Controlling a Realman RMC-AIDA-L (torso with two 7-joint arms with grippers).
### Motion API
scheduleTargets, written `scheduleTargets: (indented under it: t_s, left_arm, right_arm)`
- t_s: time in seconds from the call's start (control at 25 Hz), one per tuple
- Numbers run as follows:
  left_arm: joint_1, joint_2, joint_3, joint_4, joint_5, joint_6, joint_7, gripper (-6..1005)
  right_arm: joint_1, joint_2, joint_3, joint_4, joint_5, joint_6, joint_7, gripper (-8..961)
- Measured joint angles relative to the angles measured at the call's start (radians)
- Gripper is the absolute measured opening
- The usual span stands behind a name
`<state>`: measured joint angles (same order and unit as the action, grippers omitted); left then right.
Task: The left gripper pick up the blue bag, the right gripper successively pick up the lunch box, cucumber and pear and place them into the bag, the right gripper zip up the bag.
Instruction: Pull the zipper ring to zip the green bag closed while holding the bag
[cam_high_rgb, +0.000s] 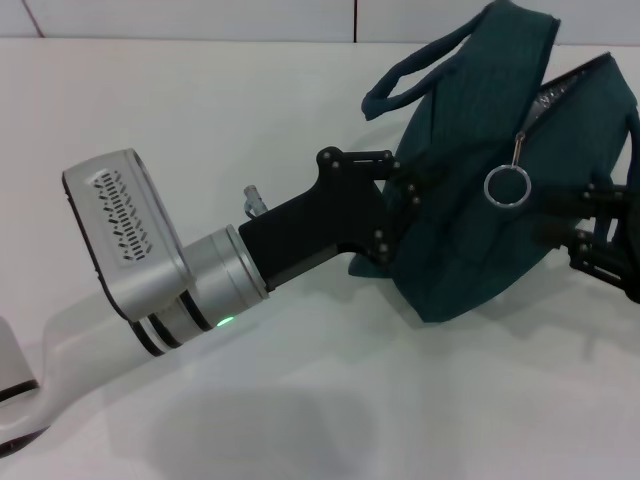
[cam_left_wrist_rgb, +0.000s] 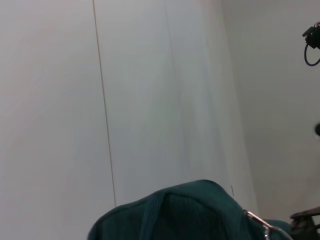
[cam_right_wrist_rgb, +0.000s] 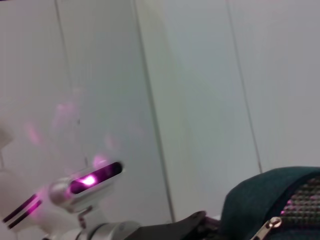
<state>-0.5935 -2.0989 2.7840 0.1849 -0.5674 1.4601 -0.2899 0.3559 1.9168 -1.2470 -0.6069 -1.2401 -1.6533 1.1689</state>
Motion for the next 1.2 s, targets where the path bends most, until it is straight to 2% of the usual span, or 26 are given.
scheduleTargets:
  t_s: [0.2,0.24,0.28,0.32,0.4,0.52,1.2]
  left_arm:
    - [-0.003,0.000,0.001,-0.001,0.000,0.000,0.002,54]
    - [-0.003,0.000,0.001,-0.002,0.000,0.000,0.002,54]
    - [-0.003,0.000,0.002,-0.003,0.000,0.000,0.002,54]
    - [-0.003,0.000,0.002,-0.005,0.000,0.000,0.003,54]
    - [-0.003,0.000,0.002,-0.006,0.000,0.000,0.003,54]
    - [-0.003,0.000,0.002,-0.006,0.000,0.000,0.003,54]
    - [0.000,0.000,0.002,-0.005,0.000,0.000,0.017,55]
  right_arm:
    - [0.003,0.026,0.009,-0.017,-0.013,0.044,0.000,301]
    - [0.005,0.033,0.010,-0.025,-0.018,0.054,0.000,301]
    - [0.007,0.050,0.010,-0.041,-0.033,0.075,0.000,301]
    - [0.007,0.050,0.010,-0.041,-0.033,0.075,0.000,300]
    - [0.006,0.068,0.010,-0.064,-0.048,0.098,0.000,300]
    - [0.005,0.083,0.010,-0.078,-0.053,0.112,-0.003,299]
    - [0.009,0.093,0.005,-0.067,0.021,0.113,0.001,296]
